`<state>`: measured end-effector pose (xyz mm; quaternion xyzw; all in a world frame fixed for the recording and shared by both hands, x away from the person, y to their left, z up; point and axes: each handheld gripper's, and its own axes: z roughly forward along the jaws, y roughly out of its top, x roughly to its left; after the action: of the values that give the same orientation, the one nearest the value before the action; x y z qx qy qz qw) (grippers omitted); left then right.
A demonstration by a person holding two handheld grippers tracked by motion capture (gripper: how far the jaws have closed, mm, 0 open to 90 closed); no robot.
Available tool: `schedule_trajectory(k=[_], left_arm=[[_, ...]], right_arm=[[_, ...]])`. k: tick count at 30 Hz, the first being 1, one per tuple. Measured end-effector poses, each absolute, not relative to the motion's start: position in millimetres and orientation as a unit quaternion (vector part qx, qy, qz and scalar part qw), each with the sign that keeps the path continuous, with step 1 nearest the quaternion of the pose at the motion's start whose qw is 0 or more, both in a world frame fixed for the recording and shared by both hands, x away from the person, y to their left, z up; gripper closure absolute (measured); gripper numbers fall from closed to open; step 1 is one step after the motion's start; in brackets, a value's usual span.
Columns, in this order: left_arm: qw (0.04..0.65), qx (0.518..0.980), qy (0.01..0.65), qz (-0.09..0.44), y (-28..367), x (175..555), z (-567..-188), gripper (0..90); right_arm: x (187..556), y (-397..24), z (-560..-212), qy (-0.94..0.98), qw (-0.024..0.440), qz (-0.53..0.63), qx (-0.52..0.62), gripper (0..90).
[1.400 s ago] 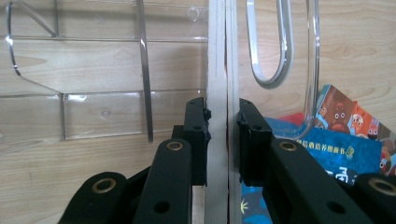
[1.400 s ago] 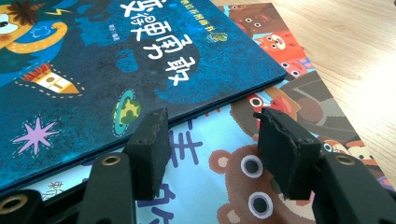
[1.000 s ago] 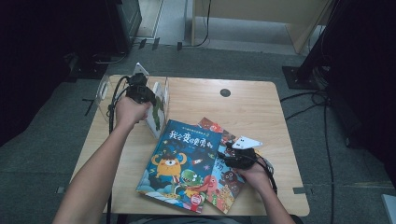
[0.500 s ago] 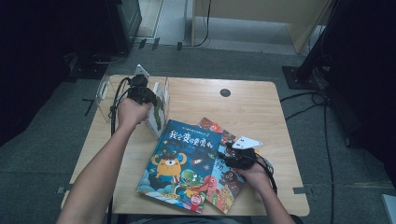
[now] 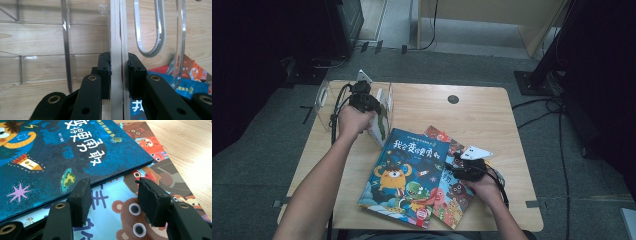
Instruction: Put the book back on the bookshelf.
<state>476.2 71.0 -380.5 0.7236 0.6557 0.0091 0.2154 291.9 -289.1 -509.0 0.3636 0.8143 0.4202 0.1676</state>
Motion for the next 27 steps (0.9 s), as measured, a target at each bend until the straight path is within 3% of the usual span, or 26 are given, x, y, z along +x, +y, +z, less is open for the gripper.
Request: schedule_trajectory(k=[18,27], left_arm=[[0.209,0.731,0.649,0.011,72,474,-367,73.8],[0.218,0.734,0.643,0.026,82,470,-354,67.2]], right_arm=[[292,-289,-509,0.814,0.168,0.42,0.363,44.0],[292,-289,-509,0.814,0.168,0.42,0.363,44.1]])
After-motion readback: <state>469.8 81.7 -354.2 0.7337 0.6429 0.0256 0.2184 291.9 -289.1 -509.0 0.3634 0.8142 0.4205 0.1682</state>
